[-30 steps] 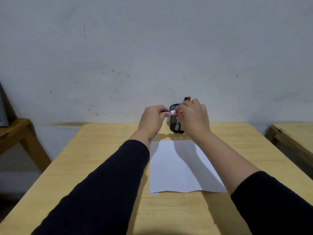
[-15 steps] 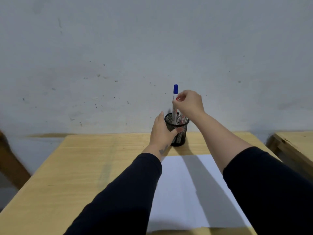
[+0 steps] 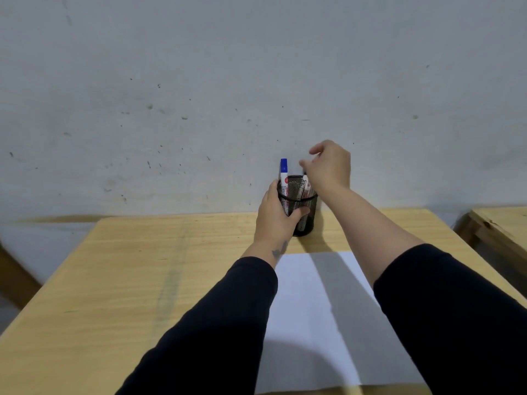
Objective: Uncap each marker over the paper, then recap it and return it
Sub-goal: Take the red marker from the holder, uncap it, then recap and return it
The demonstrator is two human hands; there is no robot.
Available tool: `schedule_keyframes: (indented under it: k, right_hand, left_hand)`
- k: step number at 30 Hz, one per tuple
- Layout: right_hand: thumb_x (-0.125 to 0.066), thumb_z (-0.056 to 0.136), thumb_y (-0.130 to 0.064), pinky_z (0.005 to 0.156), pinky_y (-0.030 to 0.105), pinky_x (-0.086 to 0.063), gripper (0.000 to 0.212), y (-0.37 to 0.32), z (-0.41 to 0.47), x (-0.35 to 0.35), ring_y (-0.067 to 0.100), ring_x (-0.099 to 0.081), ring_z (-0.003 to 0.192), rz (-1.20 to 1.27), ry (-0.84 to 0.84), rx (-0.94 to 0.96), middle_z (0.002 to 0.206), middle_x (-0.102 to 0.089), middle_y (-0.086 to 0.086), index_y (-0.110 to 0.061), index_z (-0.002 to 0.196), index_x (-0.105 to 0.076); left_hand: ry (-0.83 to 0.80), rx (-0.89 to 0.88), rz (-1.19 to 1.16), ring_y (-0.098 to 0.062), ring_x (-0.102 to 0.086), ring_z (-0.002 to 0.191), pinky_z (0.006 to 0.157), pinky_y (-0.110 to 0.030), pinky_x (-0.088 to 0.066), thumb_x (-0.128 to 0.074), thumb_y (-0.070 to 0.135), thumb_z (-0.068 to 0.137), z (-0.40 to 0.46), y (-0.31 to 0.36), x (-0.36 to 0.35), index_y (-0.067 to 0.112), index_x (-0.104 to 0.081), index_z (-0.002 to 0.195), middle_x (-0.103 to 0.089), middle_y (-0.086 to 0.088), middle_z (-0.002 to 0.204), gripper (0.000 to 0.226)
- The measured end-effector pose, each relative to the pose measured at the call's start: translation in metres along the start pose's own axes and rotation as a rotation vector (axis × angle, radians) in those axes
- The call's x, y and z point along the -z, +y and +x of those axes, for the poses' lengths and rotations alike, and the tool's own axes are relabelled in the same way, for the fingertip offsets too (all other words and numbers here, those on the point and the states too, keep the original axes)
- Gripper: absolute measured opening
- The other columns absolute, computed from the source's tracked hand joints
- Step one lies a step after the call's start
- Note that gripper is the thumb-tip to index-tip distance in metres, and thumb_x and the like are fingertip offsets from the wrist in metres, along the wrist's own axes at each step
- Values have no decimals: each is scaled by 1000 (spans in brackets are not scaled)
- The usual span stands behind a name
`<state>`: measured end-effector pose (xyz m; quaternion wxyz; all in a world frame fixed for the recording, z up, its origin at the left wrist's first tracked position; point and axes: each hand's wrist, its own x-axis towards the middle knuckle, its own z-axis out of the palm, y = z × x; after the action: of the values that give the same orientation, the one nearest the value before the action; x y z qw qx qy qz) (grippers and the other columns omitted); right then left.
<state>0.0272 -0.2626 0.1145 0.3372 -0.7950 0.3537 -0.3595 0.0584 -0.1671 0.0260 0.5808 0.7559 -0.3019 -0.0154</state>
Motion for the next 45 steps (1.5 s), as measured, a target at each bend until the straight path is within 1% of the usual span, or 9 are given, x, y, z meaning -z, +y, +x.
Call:
schedule_keyframes:
  k: [5, 10, 15, 26, 29, 31, 35, 39, 45]
  right_hand:
    - [-73, 79, -24, 87, 29, -46, 46, 14, -4, 16, 27, -61, 112, -68, -78, -136, 119, -66, 14, -1, 117, -63]
    - [-72, 77, -20, 66, 26, -42, 14, 22, -14, 4, 23, -62, 78, 10, -128, -187, 77, -65, 8, -10, 67, -67]
    - [-72, 77, -19, 73, 25, -47, 19, 8, -5, 16, 19, -65, 87, 104, 16, -144, 98, -73, 8, -7, 92, -74]
    - [-73, 74, -18, 82, 40, -58, 22, -28, -7, 56, 18, -68, 80, 290, 36, 43, 73, -65, -3, -8, 94, -73]
    - [-71, 78, -19, 81, 33, -58, 25, -23, -22, 65, 14, -63, 77, 257, -1, 59, 78, -64, -2, -7, 100, -72]
    - [-68, 83, -19, 72, 22, -52, 23, -18, -33, 67, 12, -60, 77, 217, -51, 73, 82, -64, -2, -8, 103, -71]
    - [-59, 90, -22, 57, 18, -39, 21, -3, -60, 66, 16, -58, 78, -16, -257, 158, 88, -68, 4, -10, 99, -73]
    - [-61, 89, -15, 65, 32, -40, 18, 2, -85, 58, 24, -56, 77, -206, -450, 286, 91, -71, 14, -5, 95, -74]
    - [-73, 80, -14, 88, 34, -50, 29, -6, -109, 47, 25, -65, 96, -179, -464, 329, 102, -72, 12, -4, 108, -70]
  left_hand:
    - [16, -12, 25, -12, -57, 105, 88, -24, -43, -81, 24, 72, 0, -2, -1, 20, -46, 130, -62, 3, 116, 68]
    - [-2, -30, 25, -9, -56, 103, 81, -17, -39, -79, 23, 74, 1, -3, 0, 22, -44, 131, -61, 4, 115, 67]
    - [-9, -49, 23, -9, -54, 105, 87, -20, -39, -79, 23, 75, 0, 4, -1, 23, -43, 131, -60, 5, 118, 67]
    - [-63, 32, 60, -16, -54, 114, 92, -26, -41, -81, 26, 73, -2, 4, 5, 18, -40, 132, -58, 1, 123, 72]
    - [-129, 46, 97, -22, -34, 139, 112, -32, -28, -78, 31, 77, -8, 17, 18, 12, -9, 150, -34, -3, 153, 102]
    - [-97, -34, 137, -16, -16, 146, 111, -25, -15, -67, 28, 87, -14, 31, 30, 14, 2, 152, -14, 0, 161, 96]
    - [11, -365, 322, -7, -27, 142, 110, -18, -22, -55, 18, 95, -23, 50, 63, 21, -27, 149, -29, 5, 157, 61]
    - [-75, -611, 569, -18, -58, 111, 90, -34, -50, -64, 12, 89, -38, 43, 86, 14, -57, 129, -61, -1, 125, 41]
    - [-100, -501, 643, -24, -61, 85, 70, -38, -49, -62, 24, 91, -64, 32, 104, 14, -71, 105, -66, -5, 94, 21]
